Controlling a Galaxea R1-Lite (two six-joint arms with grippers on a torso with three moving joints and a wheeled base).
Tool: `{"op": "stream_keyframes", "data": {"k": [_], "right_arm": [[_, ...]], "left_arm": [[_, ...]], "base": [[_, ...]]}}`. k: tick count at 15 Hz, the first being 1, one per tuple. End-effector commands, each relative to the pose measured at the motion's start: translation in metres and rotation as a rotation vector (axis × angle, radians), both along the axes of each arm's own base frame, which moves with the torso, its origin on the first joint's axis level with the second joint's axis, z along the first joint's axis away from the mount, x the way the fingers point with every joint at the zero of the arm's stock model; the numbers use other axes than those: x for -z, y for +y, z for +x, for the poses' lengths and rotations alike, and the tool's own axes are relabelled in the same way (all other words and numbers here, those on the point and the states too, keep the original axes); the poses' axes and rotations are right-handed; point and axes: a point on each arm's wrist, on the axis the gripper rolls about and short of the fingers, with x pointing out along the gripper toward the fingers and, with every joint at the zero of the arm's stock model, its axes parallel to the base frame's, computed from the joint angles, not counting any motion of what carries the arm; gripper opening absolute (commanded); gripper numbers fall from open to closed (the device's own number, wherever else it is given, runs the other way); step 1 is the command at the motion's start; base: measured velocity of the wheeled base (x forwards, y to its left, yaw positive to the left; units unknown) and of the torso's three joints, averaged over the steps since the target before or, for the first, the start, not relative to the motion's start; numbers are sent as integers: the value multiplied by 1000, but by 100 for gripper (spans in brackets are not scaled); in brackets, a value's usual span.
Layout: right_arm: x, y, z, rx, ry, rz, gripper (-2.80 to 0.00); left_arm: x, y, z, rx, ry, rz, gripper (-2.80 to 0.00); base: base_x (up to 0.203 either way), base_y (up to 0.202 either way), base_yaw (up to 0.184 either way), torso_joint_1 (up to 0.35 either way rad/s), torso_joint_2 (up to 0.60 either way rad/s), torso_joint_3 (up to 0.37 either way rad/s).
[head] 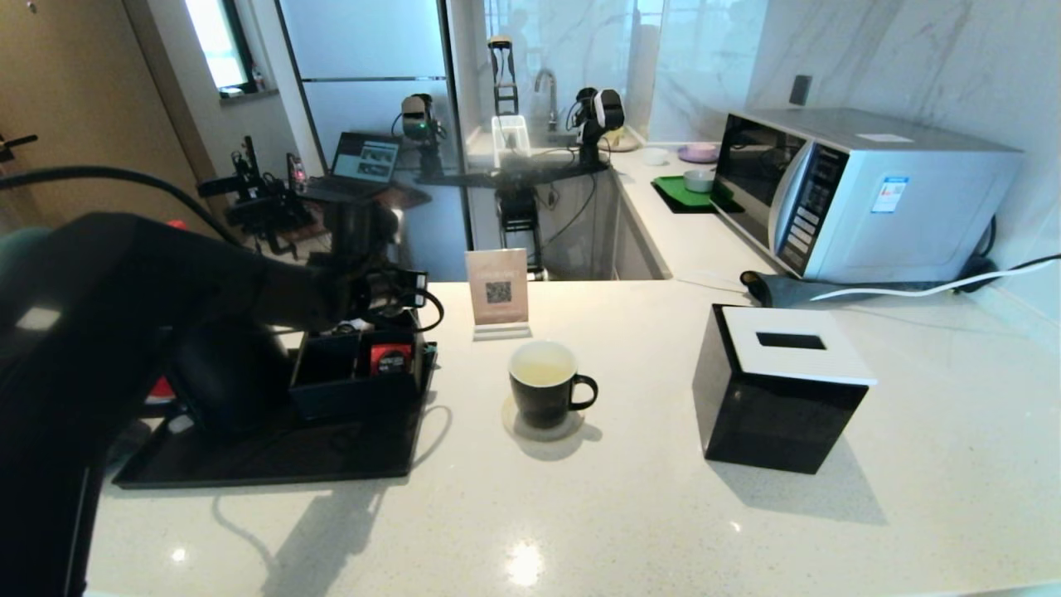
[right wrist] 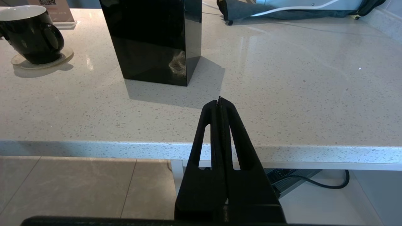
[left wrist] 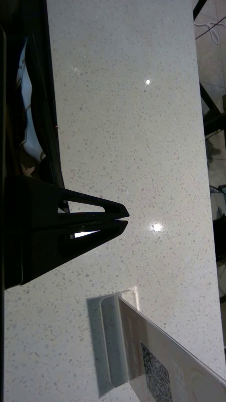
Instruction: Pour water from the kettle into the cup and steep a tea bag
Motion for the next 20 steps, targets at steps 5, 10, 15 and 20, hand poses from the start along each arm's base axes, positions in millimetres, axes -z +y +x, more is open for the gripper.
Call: {"op": "stream_keyframes", "data": {"k": [5,10,15,20], "right_arm": [[0,0,0,-1,1,0,-280],[0,0,0,-1,1,0,-280],[0,0,0,-1,1,0,-280],[0,0,0,-1,1,-1,-280]], "left_arm": [[-33,6,-27,-6,-44,-4,-280],[-59,5,-50,8,-85,-9,-280],[-81,3,-77,28,-149,-25,-280],[-104,5,-103,48,-210,-53,-280]], "base": [[0,0,0,0,0,0],[0,0,0,0,0,0],[0,0,0,0,0,0],[0,0,0,0,0,0]]}}
